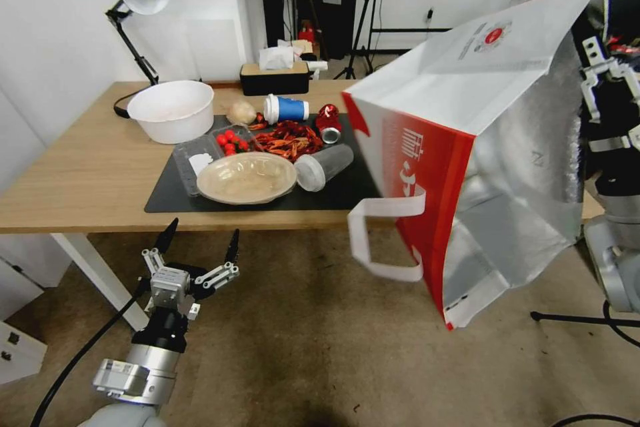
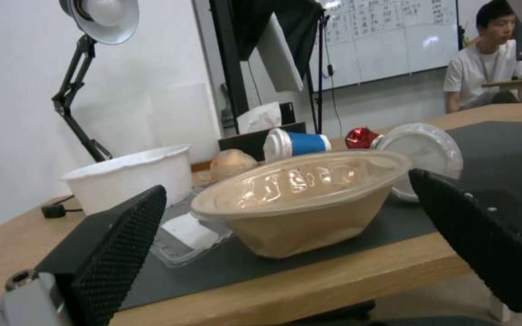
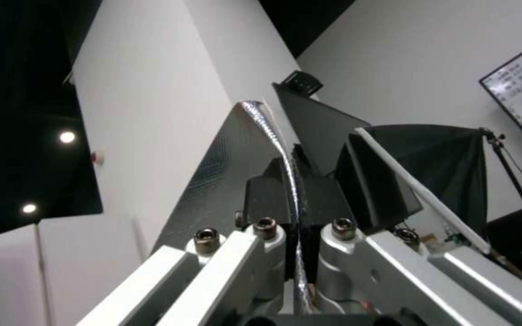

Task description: Pick up the food delivery bag from the floor and place it on the table.

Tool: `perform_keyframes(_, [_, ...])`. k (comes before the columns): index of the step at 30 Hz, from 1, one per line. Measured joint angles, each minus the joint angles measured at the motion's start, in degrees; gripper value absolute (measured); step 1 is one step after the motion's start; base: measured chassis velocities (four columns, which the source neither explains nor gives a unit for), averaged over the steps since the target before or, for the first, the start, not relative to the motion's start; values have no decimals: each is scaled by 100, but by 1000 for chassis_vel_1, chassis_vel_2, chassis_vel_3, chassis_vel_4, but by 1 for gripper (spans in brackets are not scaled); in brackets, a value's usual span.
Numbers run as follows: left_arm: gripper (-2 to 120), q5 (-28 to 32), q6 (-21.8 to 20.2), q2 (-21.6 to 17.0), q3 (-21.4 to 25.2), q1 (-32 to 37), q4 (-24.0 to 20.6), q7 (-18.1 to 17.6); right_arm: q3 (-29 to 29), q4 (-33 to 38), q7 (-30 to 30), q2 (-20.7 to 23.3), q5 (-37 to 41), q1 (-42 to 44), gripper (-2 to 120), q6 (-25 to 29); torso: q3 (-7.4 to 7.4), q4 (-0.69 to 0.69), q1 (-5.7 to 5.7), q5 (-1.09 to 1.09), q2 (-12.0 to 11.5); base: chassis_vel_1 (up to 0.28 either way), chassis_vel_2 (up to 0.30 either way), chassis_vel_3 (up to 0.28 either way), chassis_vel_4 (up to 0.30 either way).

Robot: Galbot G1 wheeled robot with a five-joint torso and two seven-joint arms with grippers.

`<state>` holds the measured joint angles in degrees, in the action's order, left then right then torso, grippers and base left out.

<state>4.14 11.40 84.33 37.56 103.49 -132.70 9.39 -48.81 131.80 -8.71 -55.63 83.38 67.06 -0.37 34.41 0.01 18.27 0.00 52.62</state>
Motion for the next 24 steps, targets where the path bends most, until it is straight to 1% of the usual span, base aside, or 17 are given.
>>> perform_keyframes(11, [100,-49,73,17,-10,76,-12,3,422,-243,670,-91,132,-558,0,45,-2,0,-1,0,-2,0,0,0,0])
perform_keyframes(16, [100,-113,118,55,-42,119,16,8,548,-401,785,-90,201,-719,0,92,-2,0,-1,0,-3,0,0,0,0])
perform_keyframes(20, [100,-141,133,94,-52,145,8,16,669,-537,988,-165,212,-896,0,153,-3,0,-1,0,-4,0,0,0,0])
perform_keyframes(23, [100,-149,127,102,-29,135,15,19,783,-626,1338,-243,215,-1059,0,228,-3,0,-1,0,-4,0,0,0,0])
perform_keyframes(24, [100,-149,127,102,-29,135,15,19,783,-626,1338,-243,215,-1059,0,228,-3,0,-1,0,-4,0,0,0,0])
